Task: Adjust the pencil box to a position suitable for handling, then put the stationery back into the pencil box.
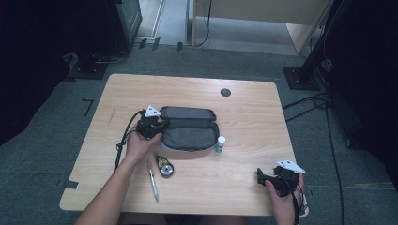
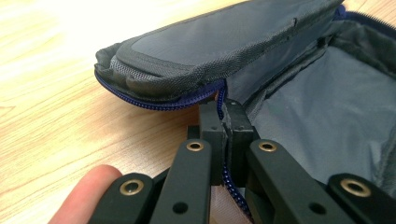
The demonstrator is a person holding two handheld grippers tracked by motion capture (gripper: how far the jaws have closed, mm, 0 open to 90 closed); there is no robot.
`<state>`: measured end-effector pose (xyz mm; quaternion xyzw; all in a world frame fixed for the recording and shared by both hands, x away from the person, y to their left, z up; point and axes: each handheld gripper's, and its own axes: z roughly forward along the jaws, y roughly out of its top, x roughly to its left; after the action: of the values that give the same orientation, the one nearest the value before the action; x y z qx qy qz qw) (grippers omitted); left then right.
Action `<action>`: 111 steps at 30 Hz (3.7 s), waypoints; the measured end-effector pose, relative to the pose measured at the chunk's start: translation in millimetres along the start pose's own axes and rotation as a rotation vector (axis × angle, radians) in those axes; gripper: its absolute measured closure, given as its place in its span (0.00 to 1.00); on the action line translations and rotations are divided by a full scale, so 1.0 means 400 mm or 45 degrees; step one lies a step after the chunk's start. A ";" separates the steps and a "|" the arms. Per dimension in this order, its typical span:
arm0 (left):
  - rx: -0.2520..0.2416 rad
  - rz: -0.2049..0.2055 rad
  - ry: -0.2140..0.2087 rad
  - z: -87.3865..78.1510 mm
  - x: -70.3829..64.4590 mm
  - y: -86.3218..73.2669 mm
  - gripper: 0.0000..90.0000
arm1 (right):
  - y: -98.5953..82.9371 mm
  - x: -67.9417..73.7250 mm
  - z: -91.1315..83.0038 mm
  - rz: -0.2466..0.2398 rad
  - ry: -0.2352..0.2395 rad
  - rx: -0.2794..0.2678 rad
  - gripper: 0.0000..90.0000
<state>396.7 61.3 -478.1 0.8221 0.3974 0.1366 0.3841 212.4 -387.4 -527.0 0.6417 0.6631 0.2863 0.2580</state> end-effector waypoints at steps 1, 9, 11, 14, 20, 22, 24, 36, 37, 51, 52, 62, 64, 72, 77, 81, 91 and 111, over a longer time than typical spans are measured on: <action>0.009 0.001 0.003 0.003 0.001 0.000 1.00 | 0.000 0.000 0.000 0.001 0.000 0.000 0.00; 0.022 -0.108 0.059 0.003 0.008 0.005 0.80 | 0.000 0.000 0.000 0.001 0.000 0.001 0.00; 0.002 -0.161 0.062 -0.007 0.012 0.009 0.67 | 0.000 0.000 0.000 0.001 0.000 0.000 0.00; -0.016 -0.187 0.077 -0.028 0.016 0.012 0.56 | 0.000 0.000 0.000 0.003 0.000 0.001 0.00; -0.042 -0.283 0.112 -0.078 0.038 0.003 0.34 | 0.000 0.000 0.000 0.000 0.000 0.000 0.00; -0.051 -0.316 0.124 -0.092 0.048 -0.005 0.24 | 0.000 0.000 0.000 0.000 0.000 0.000 0.00; -0.072 -0.344 0.138 -0.112 0.058 -0.018 0.17 | 0.000 0.000 0.000 -0.003 0.000 0.001 0.00; -0.068 -0.391 0.246 -0.213 0.101 -0.131 0.01 | 0.000 0.000 0.000 0.000 0.000 0.000 0.00; -0.066 -0.380 0.263 -0.221 0.099 -0.142 0.01 | 0.000 0.000 0.000 0.001 0.000 0.000 0.00; 0.001 -0.404 0.330 -0.291 0.100 -0.296 0.01 | -0.003 -0.010 -0.023 -0.019 -0.045 -0.063 0.19; 0.005 -0.414 0.328 -0.293 0.102 -0.307 0.01 | -0.001 -0.009 -0.026 -0.018 -0.035 -0.070 0.19; 0.105 -0.344 0.390 -0.289 0.080 -0.353 0.01 | 0.037 0.035 -0.072 -0.006 0.155 -0.144 0.36; 0.112 -0.330 0.405 -0.289 0.074 -0.359 0.01 | 0.049 0.053 -0.085 -0.025 0.215 -0.146 0.39; 0.109 -0.314 0.433 -0.283 0.069 -0.375 0.01 | 0.109 0.103 -0.122 -0.034 0.323 -0.197 0.48; 0.084 -0.291 0.461 -0.278 0.064 -0.383 0.01 | 0.141 0.153 -0.121 -0.084 0.338 -0.214 0.54; 0.085 -0.294 0.463 -0.278 0.064 -0.382 0.01 | 0.159 0.200 -0.108 -0.136 0.331 -0.231 0.57; 0.080 -0.302 0.469 -0.276 0.063 -0.382 0.01 | 0.205 0.271 -0.074 -0.172 0.456 -0.252 0.59; 0.080 -0.301 0.467 -0.276 0.063 -0.381 0.01 | 0.235 0.362 0.014 -0.207 0.351 -0.191 0.51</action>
<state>270.7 197.6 -519.2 0.7429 0.5582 0.2253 0.2928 276.0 -241.5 -460.4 0.5196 0.7186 0.3984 0.2341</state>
